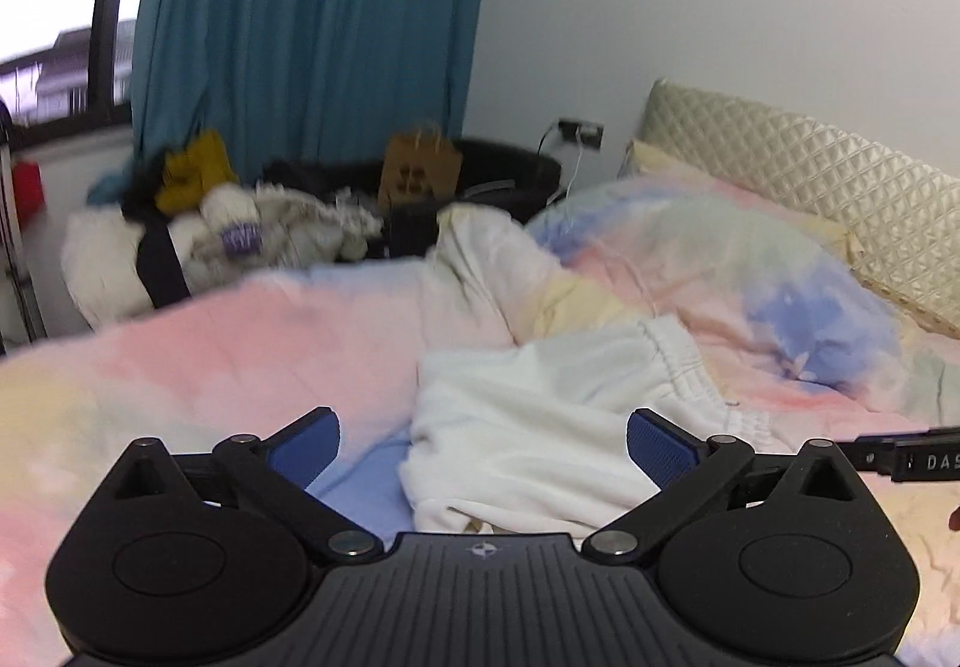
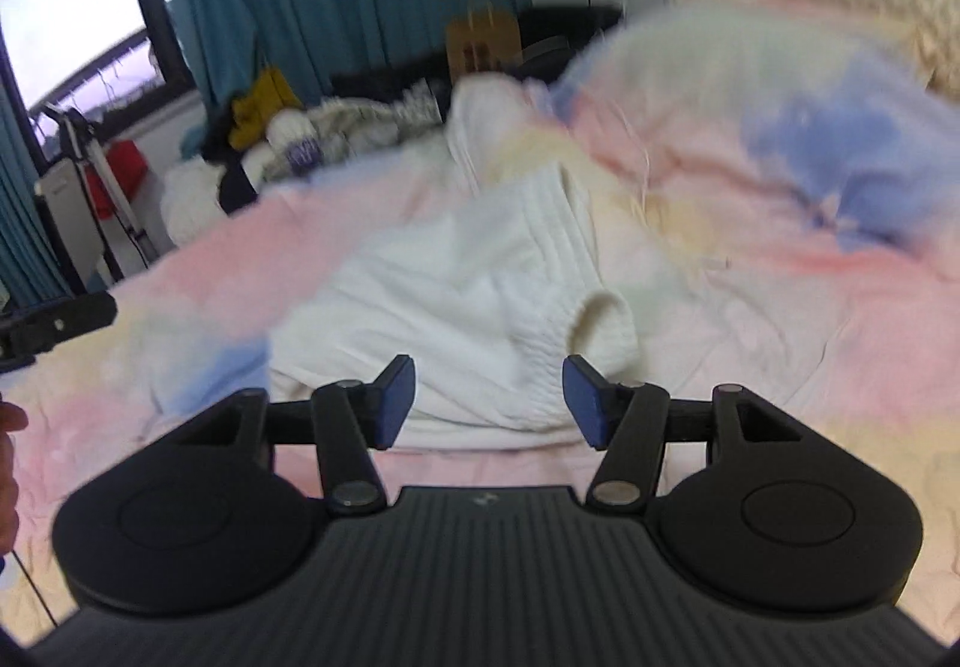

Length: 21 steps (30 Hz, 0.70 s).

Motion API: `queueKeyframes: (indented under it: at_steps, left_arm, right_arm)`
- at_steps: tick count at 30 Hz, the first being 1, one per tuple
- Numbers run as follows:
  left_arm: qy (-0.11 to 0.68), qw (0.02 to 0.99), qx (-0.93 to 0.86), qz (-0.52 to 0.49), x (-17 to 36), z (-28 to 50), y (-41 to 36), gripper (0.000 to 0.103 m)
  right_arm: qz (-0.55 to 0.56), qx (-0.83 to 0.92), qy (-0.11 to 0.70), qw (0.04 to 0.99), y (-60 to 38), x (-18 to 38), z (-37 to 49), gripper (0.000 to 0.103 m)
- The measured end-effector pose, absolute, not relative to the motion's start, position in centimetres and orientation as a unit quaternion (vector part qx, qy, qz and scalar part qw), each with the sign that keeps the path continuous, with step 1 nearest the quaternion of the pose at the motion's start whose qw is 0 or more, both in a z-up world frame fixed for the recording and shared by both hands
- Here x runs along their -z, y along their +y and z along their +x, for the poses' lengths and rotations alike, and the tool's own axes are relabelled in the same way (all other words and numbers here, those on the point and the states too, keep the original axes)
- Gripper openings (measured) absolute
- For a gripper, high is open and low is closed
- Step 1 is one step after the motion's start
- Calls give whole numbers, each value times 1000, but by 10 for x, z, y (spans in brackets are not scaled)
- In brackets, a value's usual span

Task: Fold clothes

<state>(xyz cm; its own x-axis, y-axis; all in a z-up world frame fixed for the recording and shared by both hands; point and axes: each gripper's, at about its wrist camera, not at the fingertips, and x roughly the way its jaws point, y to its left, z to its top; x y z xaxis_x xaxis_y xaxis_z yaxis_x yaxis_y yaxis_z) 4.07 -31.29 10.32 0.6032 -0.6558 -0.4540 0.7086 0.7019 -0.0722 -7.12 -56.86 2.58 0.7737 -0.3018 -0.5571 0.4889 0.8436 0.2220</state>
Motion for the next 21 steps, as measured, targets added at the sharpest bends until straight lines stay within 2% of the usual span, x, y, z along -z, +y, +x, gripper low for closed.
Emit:
queueKeyframes:
  at_steps: [10, 21]
  left_arm:
    - [199, 902, 379, 48, -146, -42, -239, 103]
    - [188, 920, 339, 54, -136, -86, -173, 103]
  right_arm:
    - [121, 239, 198, 943, -468, -61, -97, 58]
    - [112, 250, 170, 946, -403, -48, -109, 57]
